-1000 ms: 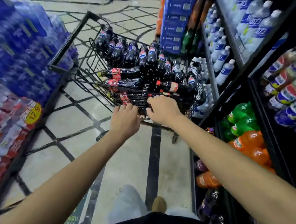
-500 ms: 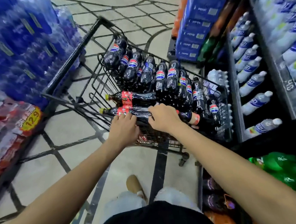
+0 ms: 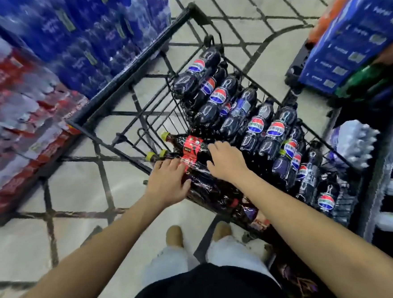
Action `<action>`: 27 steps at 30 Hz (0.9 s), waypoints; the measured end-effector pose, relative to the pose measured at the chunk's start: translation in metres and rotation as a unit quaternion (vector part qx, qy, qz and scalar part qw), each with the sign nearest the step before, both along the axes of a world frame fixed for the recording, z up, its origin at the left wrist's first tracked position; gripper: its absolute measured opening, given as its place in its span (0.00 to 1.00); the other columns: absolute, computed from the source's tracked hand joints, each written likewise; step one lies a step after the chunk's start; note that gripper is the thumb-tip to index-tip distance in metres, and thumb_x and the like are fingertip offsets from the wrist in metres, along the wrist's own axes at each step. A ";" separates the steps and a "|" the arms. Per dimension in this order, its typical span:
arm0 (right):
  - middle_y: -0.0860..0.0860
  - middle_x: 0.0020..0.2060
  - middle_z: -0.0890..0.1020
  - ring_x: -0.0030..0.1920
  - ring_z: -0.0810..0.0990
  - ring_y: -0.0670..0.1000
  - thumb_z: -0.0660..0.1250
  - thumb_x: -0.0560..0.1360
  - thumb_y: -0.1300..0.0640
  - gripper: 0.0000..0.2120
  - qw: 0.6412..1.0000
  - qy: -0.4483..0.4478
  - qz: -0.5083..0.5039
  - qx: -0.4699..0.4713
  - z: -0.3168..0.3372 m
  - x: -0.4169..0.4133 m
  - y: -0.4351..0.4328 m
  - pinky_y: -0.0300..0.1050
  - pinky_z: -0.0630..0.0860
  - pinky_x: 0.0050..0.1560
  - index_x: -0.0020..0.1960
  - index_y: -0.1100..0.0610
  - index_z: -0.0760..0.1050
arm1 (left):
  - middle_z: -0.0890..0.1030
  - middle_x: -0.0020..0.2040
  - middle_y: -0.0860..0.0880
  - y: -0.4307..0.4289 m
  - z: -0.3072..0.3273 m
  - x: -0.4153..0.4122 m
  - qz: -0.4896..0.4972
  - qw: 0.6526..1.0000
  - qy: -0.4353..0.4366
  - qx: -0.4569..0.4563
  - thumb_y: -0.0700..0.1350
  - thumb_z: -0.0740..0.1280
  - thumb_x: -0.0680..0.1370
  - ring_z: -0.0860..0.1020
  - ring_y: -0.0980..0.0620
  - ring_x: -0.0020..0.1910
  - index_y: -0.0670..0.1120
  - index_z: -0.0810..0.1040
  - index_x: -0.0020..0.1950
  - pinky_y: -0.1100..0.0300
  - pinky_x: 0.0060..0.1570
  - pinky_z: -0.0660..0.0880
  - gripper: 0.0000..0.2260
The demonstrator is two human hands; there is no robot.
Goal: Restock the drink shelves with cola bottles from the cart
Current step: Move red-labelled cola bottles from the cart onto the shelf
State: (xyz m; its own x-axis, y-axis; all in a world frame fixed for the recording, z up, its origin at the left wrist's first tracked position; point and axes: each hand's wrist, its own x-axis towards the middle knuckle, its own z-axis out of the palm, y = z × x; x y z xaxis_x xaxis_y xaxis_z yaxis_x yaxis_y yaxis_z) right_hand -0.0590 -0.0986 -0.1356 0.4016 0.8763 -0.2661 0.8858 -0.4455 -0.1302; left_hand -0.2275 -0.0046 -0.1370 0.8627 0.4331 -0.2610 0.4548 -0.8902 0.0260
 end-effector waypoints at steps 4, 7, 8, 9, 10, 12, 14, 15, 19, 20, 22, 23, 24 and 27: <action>0.58 0.65 0.71 0.63 0.71 0.58 0.61 0.79 0.47 0.27 0.998 0.009 0.047 -0.027 -0.018 0.018 0.016 0.53 0.72 0.57 0.71 0.61 0.62 | 0.76 0.63 0.45 -0.008 -0.004 0.002 0.088 0.996 -0.011 -0.012 0.58 0.56 0.77 0.72 0.44 0.64 0.45 0.74 0.65 0.49 0.64 0.66 0.24; 0.59 0.69 0.68 0.67 0.69 0.59 0.61 0.79 0.45 0.33 0.997 0.033 0.054 -0.044 -0.033 0.025 0.027 0.54 0.72 0.59 0.75 0.62 0.55 | 0.77 0.58 0.43 -0.019 -0.007 -0.002 0.151 0.988 -0.036 -0.004 0.56 0.61 0.76 0.75 0.42 0.58 0.42 0.75 0.61 0.49 0.58 0.70 0.21; 0.59 0.70 0.67 0.68 0.69 0.59 0.62 0.78 0.45 0.35 0.997 0.049 0.049 -0.048 -0.037 0.026 0.029 0.54 0.72 0.59 0.76 0.62 0.53 | 0.77 0.57 0.43 -0.023 -0.008 -0.005 0.169 0.985 -0.034 -0.002 0.56 0.61 0.76 0.75 0.42 0.57 0.42 0.75 0.60 0.49 0.57 0.70 0.21; 0.59 0.70 0.67 0.67 0.69 0.59 0.62 0.78 0.45 0.36 0.996 0.065 0.040 -0.051 -0.040 0.028 0.031 0.54 0.72 0.58 0.77 0.62 0.51 | 0.77 0.57 0.44 -0.026 -0.009 -0.007 0.183 0.983 -0.029 0.000 0.57 0.61 0.77 0.74 0.43 0.56 0.42 0.74 0.61 0.50 0.57 0.70 0.21; 0.60 0.70 0.68 0.67 0.70 0.59 0.63 0.78 0.45 0.37 0.995 0.078 0.032 -0.055 -0.043 0.029 0.033 0.54 0.73 0.56 0.77 0.62 0.51 | 0.76 0.58 0.45 -0.029 -0.009 -0.010 0.195 0.981 -0.018 0.001 0.58 0.60 0.78 0.74 0.43 0.56 0.43 0.74 0.62 0.50 0.58 0.70 0.22; 0.59 0.67 0.71 0.63 0.74 0.59 0.65 0.77 0.44 0.37 0.995 0.085 0.022 -0.054 -0.049 0.031 0.035 0.53 0.74 0.51 0.76 0.62 0.52 | 0.75 0.59 0.46 -0.035 -0.009 -0.012 0.210 0.978 0.006 0.004 0.60 0.57 0.78 0.72 0.45 0.58 0.44 0.72 0.63 0.51 0.60 0.69 0.23; 0.58 0.63 0.74 0.59 0.76 0.58 0.67 0.76 0.45 0.35 0.995 0.091 0.010 -0.040 -0.052 0.032 0.036 0.50 0.73 0.47 0.73 0.62 0.57 | 0.74 0.60 0.47 -0.040 -0.008 -0.009 0.214 0.976 0.019 0.019 0.62 0.55 0.78 0.71 0.46 0.59 0.45 0.71 0.64 0.52 0.61 0.68 0.25; 0.58 0.62 0.75 0.59 0.77 0.58 0.68 0.75 0.45 0.33 0.995 0.098 0.004 -0.032 -0.052 0.032 0.036 0.50 0.73 0.47 0.71 0.61 0.59 | 0.74 0.60 0.47 -0.042 -0.007 -0.007 0.213 0.976 0.021 0.026 0.62 0.54 0.78 0.71 0.46 0.59 0.45 0.71 0.64 0.53 0.61 0.67 0.25; 0.58 0.60 0.76 0.57 0.77 0.58 0.71 0.73 0.46 0.31 0.995 0.095 -0.001 0.004 -0.048 0.033 0.029 0.49 0.71 0.45 0.68 0.60 0.63 | 0.74 0.58 0.47 -0.047 -0.006 0.007 0.224 0.972 0.047 0.044 0.63 0.53 0.79 0.70 0.46 0.58 0.44 0.71 0.61 0.54 0.58 0.66 0.25; 0.57 0.59 0.76 0.56 0.78 0.58 0.71 0.73 0.46 0.31 0.995 0.096 -0.002 0.014 -0.045 0.034 0.027 0.48 0.71 0.44 0.67 0.60 0.63 | 0.75 0.57 0.46 -0.048 -0.006 0.011 0.240 0.968 0.060 0.044 0.63 0.53 0.79 0.71 0.46 0.58 0.44 0.72 0.60 0.54 0.56 0.67 0.25; 0.56 0.58 0.76 0.55 0.78 0.57 0.71 0.73 0.46 0.31 0.995 0.100 -0.002 0.030 -0.038 0.035 0.023 0.48 0.71 0.43 0.67 0.59 0.63 | 0.76 0.56 0.45 -0.051 -0.004 0.021 0.281 0.956 0.080 0.031 0.64 0.52 0.80 0.72 0.45 0.58 0.43 0.73 0.59 0.53 0.54 0.68 0.26; 0.56 0.57 0.77 0.54 0.78 0.57 0.71 0.73 0.46 0.31 0.994 0.101 -0.003 0.037 -0.033 0.035 0.020 0.48 0.71 0.43 0.67 0.59 0.63 | 0.77 0.56 0.44 -0.053 -0.004 0.028 0.300 0.950 0.090 0.019 0.64 0.52 0.80 0.72 0.45 0.58 0.42 0.73 0.59 0.53 0.53 0.69 0.27; 0.55 0.57 0.77 0.54 0.78 0.56 0.71 0.73 0.45 0.31 0.994 0.101 -0.005 0.046 -0.029 0.036 0.017 0.48 0.72 0.43 0.67 0.59 0.63 | 0.77 0.57 0.43 -0.055 -0.004 0.034 0.316 0.944 0.097 0.005 0.64 0.52 0.80 0.73 0.44 0.58 0.41 0.72 0.60 0.53 0.52 0.70 0.28; 0.54 0.57 0.76 0.55 0.78 0.55 0.70 0.73 0.46 0.31 0.991 0.114 -0.017 0.070 -0.017 0.038 0.005 0.48 0.73 0.45 0.68 0.58 0.63 | 0.76 0.59 0.41 -0.058 -0.004 0.052 0.378 0.919 0.099 -0.040 0.64 0.55 0.79 0.76 0.43 0.56 0.36 0.64 0.69 0.53 0.46 0.73 0.33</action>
